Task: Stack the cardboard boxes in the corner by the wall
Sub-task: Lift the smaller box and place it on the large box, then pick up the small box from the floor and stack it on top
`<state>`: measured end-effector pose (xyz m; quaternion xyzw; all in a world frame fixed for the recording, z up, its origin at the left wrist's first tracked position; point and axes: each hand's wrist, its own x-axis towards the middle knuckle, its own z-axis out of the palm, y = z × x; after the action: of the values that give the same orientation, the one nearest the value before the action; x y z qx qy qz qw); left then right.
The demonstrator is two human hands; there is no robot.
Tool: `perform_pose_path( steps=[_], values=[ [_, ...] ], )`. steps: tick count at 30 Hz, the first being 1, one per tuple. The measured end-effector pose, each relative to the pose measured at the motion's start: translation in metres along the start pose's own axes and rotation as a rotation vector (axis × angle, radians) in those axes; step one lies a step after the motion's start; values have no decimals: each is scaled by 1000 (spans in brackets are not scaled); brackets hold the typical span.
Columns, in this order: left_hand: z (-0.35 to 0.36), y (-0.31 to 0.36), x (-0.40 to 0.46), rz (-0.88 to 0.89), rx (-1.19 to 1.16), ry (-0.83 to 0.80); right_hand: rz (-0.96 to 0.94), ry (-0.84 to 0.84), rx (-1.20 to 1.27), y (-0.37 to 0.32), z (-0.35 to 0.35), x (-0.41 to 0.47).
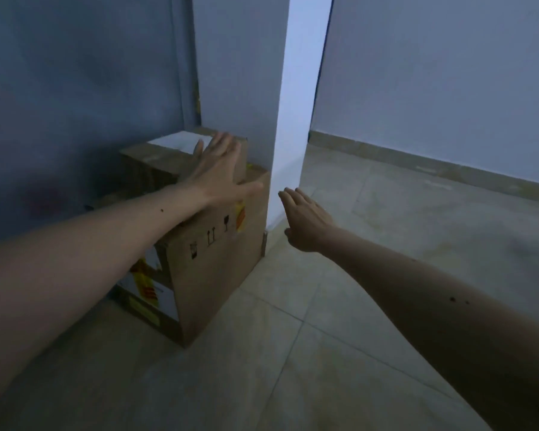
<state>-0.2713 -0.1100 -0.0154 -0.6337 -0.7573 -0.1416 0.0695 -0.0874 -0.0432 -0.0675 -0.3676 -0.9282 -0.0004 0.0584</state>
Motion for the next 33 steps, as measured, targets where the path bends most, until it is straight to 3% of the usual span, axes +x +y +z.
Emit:
perform_pose_path(
  steps=[4,15,19,25,29,33],
  values=[
    [41,81,-25,313,81,-51,77,-136,-21,43,21,-88],
    [179,278,-140,848,185,-754,575,-523,92,128,106,-359],
    [217,338,-184,1055,253,-793,801,-609,179,131,133,-430],
    [243,387,-221,1285,379,-762,938,-766,304,108,153,-480],
    [247,403,-231,1353,400,-769,1003,-711,352,101,166,-494],
    [256,398,-226,1369,406,-725,951,-637,312,106,167,-491]
  ],
)
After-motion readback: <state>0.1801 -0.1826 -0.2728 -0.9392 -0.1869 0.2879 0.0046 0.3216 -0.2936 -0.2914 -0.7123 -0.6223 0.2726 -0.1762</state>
